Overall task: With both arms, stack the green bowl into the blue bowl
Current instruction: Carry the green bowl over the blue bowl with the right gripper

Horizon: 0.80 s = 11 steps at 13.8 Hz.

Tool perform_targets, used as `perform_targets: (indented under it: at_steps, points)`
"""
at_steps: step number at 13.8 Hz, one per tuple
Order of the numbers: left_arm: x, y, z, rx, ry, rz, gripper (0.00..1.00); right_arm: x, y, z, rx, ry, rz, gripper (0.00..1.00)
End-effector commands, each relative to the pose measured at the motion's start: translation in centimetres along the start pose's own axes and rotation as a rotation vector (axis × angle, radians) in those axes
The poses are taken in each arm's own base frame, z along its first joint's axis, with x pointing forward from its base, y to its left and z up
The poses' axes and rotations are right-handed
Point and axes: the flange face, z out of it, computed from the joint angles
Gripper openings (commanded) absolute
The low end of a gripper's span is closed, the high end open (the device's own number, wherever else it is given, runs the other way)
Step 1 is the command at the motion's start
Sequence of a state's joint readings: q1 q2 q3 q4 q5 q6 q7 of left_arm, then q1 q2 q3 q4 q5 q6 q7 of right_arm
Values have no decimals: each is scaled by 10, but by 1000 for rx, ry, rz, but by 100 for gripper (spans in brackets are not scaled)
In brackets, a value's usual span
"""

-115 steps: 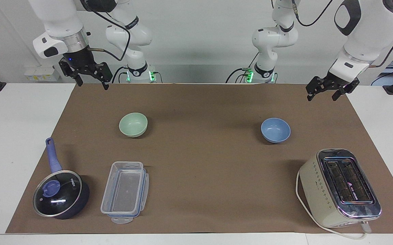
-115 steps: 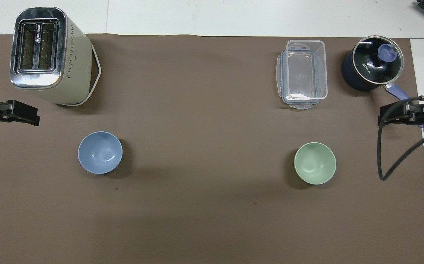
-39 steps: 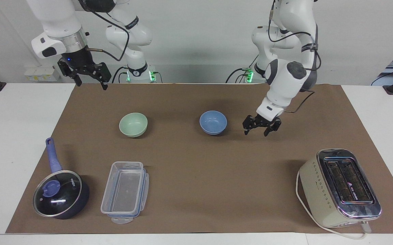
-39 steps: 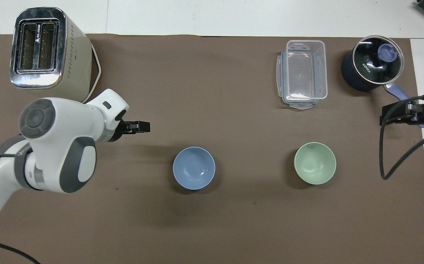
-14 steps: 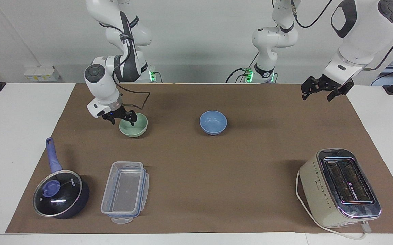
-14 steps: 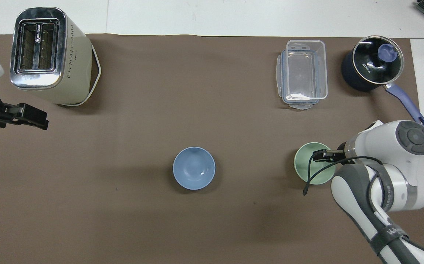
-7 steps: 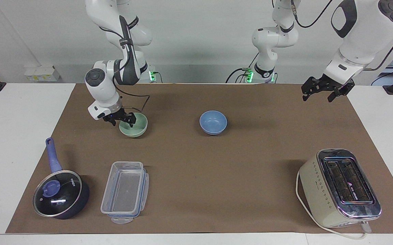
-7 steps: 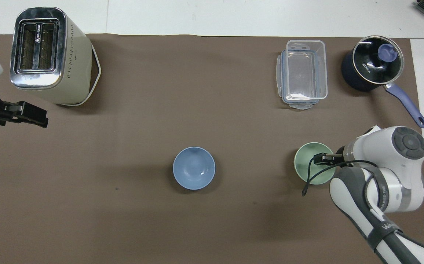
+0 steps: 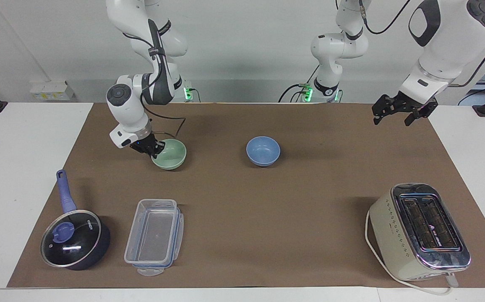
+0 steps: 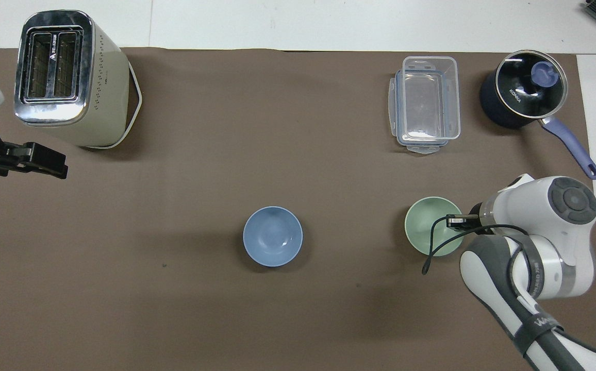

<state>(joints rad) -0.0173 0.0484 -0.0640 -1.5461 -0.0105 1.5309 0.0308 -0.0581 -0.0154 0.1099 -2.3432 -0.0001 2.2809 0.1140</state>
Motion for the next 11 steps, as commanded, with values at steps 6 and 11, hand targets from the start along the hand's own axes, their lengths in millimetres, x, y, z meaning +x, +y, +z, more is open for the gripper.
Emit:
perform_targets:
  at_steps: [6,11]
  points:
    - [1,-3,-4,10,11,3,100,-6,-167,-87,47,102,-78,0]
    - [1,-3,-4,10,11,3,100,-32,-251,-77,168,67,-28,0]
